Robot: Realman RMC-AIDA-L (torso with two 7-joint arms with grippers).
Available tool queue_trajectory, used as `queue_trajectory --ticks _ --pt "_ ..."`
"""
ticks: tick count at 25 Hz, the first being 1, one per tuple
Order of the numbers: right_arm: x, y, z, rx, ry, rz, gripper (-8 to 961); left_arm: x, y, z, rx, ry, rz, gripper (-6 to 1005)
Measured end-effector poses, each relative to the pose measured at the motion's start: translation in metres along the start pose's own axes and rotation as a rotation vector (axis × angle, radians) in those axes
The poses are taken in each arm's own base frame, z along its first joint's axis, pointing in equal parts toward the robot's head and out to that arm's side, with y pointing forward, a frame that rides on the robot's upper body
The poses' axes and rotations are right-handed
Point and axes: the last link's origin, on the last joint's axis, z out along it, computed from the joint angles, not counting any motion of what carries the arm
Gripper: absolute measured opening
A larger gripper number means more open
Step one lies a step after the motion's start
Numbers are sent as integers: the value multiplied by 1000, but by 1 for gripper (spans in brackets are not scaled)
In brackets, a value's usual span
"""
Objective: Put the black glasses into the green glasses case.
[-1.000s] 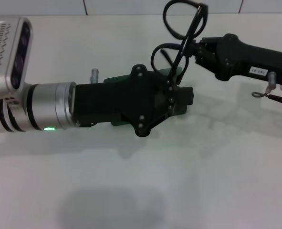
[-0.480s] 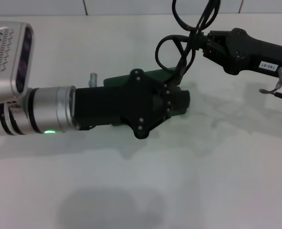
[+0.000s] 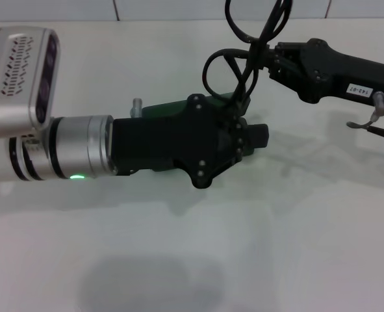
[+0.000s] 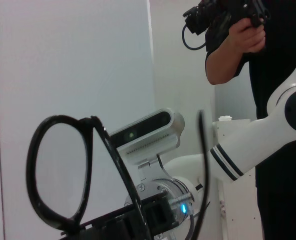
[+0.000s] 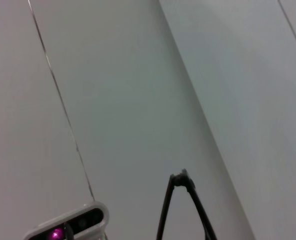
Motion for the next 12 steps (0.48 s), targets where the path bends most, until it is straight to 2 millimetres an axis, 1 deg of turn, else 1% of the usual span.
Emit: queue_trajectory --ticks 12 --pt "-1 4 2 -32 -5 19 45 1 -5 4 1 -10 10 21"
